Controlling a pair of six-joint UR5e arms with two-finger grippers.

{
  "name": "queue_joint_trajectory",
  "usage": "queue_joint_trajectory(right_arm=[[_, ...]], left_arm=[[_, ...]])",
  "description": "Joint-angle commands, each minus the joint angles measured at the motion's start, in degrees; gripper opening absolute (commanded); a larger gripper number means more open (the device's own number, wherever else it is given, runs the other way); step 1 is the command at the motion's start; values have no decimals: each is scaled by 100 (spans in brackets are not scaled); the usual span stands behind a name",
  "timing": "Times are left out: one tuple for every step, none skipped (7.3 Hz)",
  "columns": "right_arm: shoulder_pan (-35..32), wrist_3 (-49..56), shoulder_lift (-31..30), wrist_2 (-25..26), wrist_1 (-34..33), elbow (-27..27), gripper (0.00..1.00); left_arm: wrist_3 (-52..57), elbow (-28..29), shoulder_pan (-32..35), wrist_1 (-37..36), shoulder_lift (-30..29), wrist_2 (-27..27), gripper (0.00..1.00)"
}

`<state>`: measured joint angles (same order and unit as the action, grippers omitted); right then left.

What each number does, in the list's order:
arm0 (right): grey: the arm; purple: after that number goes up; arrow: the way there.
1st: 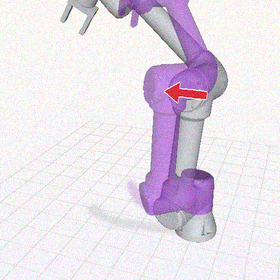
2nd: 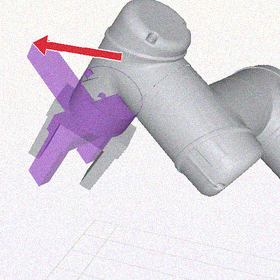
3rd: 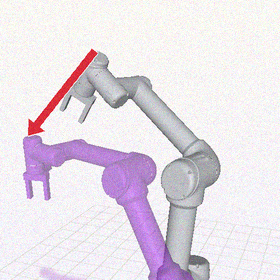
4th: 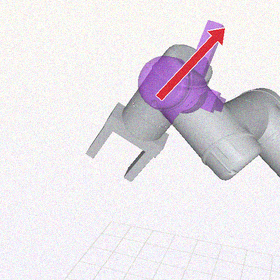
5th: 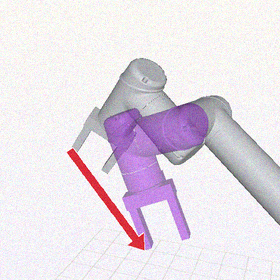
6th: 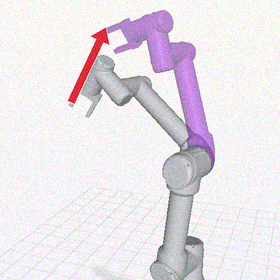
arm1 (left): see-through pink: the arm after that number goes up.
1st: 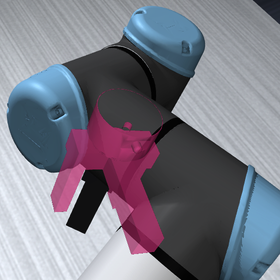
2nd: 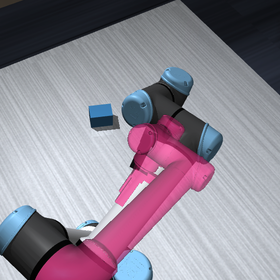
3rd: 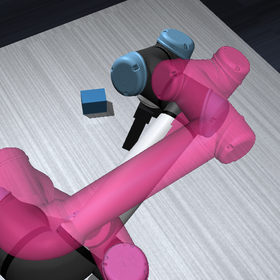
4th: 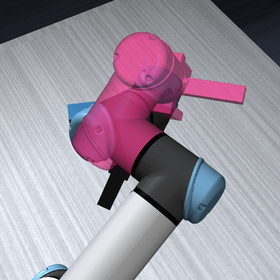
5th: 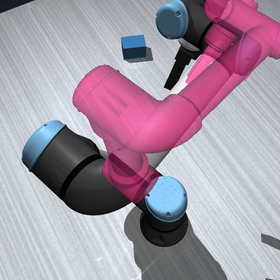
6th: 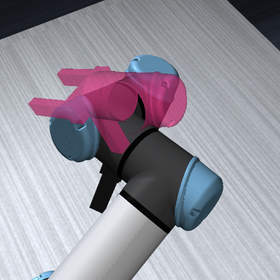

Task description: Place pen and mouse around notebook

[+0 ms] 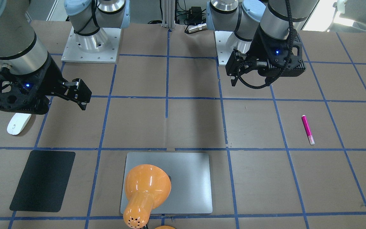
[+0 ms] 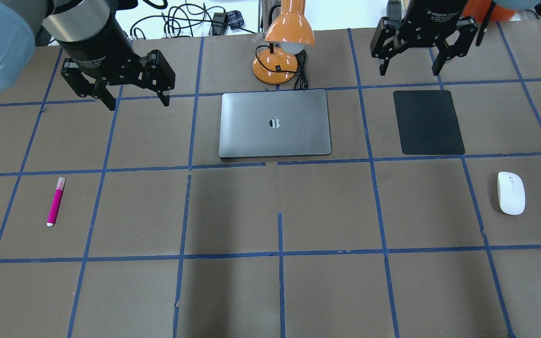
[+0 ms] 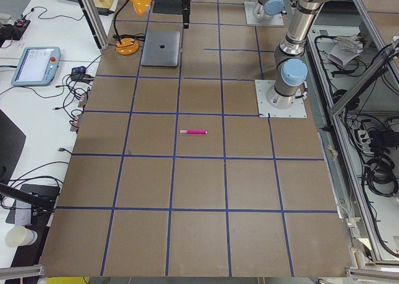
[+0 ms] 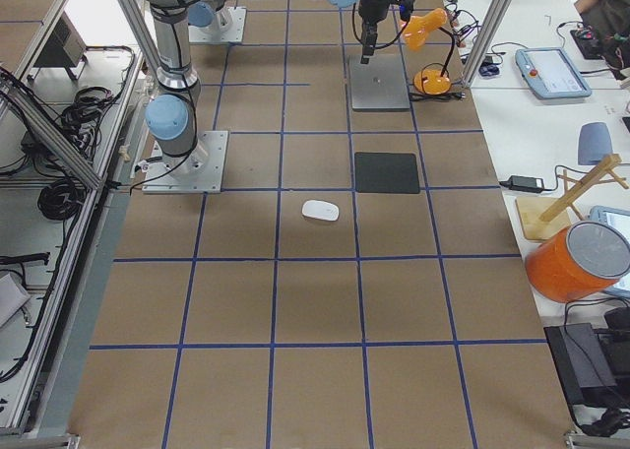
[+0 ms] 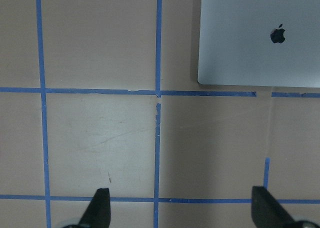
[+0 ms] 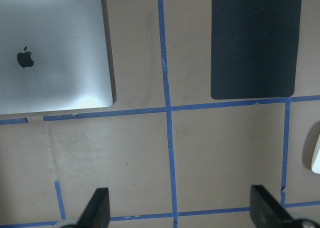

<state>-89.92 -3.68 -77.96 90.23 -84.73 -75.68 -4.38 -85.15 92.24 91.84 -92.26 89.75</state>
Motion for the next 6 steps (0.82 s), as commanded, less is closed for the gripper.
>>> queue_joint_trajectory(right_arm=[[-8, -10, 8, 12, 0, -16, 100], [-8, -10, 9, 12, 0, -17, 100], [-8, 7, -9, 81, -44, -25, 100], [-8, -1, -9, 108, -53, -25, 100], [-8, 16, 17, 100, -140, -25, 100], [-8, -10, 9, 108, -141, -25, 100]], left_arm=[[-37, 15, 4, 0, -3, 16, 100], [-37, 7, 4, 0, 6, 16, 100], [-37, 7, 13, 0, -3, 7, 100], [-63, 16, 13, -9, -46, 7, 100], [-107, -132, 22, 157, 145, 33, 100], [-99, -125, -56, 532, 233, 51, 100]])
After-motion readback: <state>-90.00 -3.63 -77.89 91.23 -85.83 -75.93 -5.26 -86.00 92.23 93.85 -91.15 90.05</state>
